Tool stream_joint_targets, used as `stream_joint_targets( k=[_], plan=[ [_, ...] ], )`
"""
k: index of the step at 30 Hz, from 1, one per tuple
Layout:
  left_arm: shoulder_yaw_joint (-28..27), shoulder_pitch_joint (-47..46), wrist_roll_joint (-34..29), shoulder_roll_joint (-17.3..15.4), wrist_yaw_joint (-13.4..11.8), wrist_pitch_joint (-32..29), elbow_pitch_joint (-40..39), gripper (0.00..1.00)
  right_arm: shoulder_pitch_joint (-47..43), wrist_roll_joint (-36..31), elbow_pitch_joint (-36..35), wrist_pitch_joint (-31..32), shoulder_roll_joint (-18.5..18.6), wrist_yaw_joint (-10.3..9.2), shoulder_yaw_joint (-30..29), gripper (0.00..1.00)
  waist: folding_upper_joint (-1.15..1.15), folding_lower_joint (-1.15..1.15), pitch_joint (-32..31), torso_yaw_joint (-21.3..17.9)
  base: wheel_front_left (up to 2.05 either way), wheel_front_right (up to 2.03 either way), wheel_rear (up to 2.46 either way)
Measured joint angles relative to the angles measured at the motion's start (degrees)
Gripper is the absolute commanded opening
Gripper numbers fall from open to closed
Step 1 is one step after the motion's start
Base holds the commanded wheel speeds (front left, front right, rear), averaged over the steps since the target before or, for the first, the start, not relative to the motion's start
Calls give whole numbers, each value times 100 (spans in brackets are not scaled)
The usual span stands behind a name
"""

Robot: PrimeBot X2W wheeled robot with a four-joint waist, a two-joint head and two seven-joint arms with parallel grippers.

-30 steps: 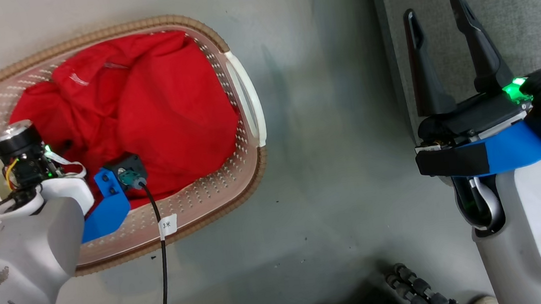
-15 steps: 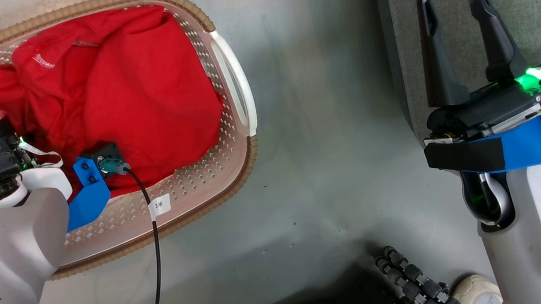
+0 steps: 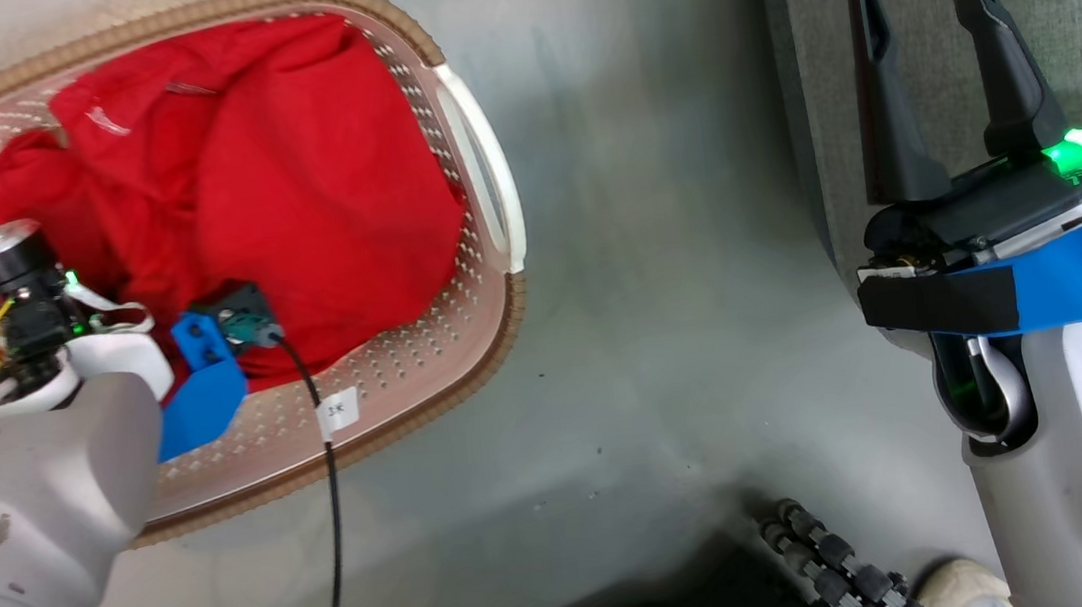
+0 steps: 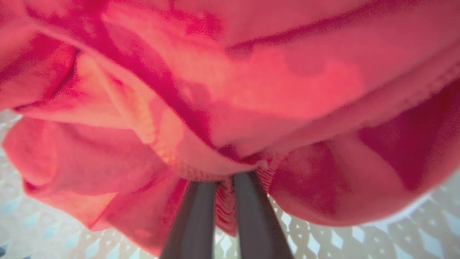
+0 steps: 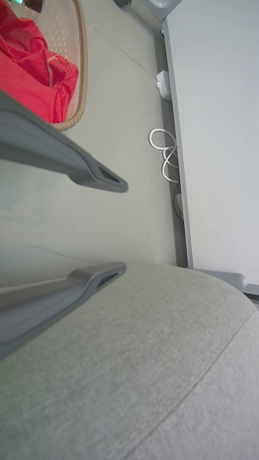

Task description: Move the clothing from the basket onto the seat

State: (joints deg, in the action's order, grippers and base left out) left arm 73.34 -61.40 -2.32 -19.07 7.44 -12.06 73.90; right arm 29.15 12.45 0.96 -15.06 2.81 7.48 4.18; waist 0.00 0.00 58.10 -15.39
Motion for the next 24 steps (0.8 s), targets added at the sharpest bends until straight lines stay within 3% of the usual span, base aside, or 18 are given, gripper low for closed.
stream_joint_targets(
  k=[11,24],
  plan=[
    [-34,-2,782,528,0,975,-265,0,-52,-278,118,0,-1,1,-166,100,0,0,-625,334,0,0,0],
    [-271,168,1663,970,0,2261,-303,0,-448,-630,343,0,-2,1,-354,100,0,0,-1907,861,0,0,0]
  ],
)
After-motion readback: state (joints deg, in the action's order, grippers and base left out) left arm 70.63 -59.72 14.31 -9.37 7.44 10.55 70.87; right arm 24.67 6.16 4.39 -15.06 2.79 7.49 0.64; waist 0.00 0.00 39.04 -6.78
